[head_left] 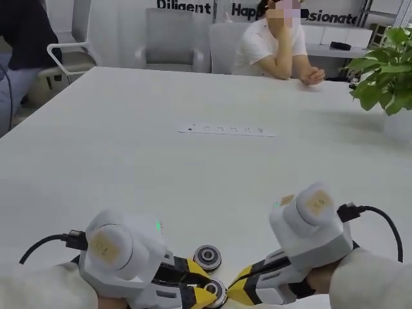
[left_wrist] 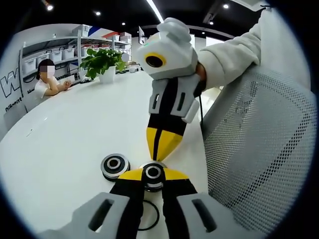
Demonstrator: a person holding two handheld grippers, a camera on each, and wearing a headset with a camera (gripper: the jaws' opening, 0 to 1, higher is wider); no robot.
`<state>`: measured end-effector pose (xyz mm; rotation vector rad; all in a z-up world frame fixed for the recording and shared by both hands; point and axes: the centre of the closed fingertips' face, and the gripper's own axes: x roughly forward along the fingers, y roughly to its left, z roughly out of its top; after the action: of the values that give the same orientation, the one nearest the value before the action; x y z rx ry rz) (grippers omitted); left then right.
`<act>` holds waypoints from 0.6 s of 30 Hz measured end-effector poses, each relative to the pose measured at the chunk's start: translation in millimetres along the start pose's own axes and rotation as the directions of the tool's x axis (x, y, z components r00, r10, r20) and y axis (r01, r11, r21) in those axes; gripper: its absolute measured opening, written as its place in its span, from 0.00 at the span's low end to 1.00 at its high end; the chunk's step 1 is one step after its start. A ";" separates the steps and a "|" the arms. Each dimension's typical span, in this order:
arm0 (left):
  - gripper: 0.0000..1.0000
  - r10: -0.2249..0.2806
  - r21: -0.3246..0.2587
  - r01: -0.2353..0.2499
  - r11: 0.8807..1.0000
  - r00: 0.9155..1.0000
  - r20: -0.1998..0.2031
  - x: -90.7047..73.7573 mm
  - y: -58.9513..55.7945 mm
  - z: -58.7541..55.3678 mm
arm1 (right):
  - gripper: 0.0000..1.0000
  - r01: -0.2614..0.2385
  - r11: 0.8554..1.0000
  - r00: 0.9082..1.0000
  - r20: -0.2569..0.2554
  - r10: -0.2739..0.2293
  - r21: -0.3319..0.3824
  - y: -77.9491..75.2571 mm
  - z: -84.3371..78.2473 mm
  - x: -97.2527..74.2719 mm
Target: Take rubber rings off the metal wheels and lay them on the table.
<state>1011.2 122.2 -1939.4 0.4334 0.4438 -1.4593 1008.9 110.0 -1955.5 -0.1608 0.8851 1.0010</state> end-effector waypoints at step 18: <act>0.08 0.001 0.004 -0.001 1.000 1.000 0.003 -0.5 -0.5 -0.8 | 0.00 -0.010 0.999 0.999 0.035 0.008 0.044 2.3 7.6 -2.6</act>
<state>1010.7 123.0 -1939.8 0.4348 0.4384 -1.4600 1010.9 113.4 -1948.1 -0.1012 0.8762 0.9890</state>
